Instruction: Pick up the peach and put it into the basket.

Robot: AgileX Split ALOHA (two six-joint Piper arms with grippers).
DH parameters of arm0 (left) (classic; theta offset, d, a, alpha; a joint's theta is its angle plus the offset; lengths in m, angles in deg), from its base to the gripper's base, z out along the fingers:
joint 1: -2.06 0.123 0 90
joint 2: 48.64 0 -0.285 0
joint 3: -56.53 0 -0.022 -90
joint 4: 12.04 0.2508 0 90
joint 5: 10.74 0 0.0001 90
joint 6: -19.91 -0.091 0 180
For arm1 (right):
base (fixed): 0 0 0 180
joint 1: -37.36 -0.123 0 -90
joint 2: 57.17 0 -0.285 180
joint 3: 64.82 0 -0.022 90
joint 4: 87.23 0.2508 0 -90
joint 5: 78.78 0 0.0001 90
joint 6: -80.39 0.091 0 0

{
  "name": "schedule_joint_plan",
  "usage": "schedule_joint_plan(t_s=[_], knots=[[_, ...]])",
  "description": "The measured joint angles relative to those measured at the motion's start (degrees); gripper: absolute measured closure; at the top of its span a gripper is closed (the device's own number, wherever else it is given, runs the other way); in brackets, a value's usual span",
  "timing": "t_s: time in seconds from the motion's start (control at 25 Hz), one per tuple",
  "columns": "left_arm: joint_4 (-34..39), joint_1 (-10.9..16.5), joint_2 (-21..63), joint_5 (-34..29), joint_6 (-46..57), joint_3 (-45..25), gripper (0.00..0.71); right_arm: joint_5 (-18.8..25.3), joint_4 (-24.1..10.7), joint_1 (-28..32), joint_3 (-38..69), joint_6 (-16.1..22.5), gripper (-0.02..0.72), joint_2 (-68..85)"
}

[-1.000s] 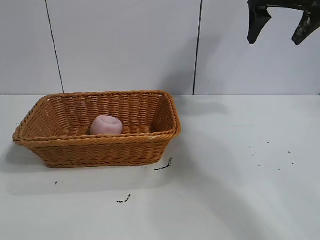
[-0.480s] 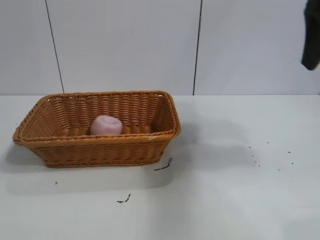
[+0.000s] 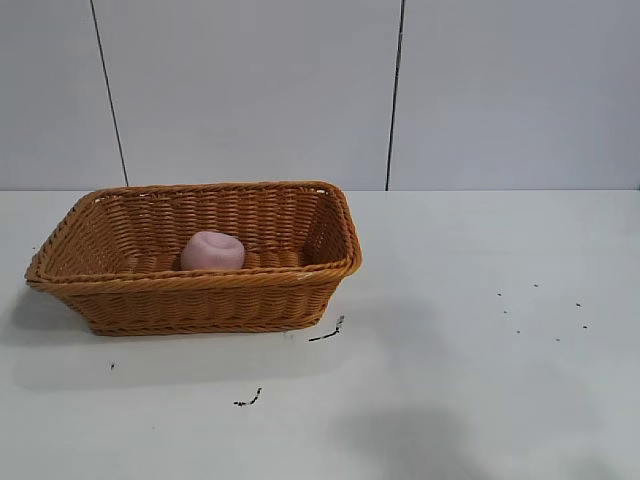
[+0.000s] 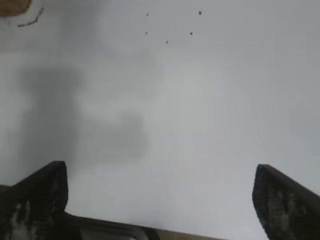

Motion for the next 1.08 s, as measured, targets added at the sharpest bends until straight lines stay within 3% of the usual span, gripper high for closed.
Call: schedule_joint_plan(t_s=[0.36,1.08], knots=[[0.00,0.00,0.00,0.00,0.00,0.00,0.018,-0.68,-0.12,0.00,0.30,0.00,0.014,13.58],[0.00,0.00,0.00,0.00,0.00,0.00,0.018,-0.68,-0.17,0.00,0.30,0.00,0.014,14.16]])
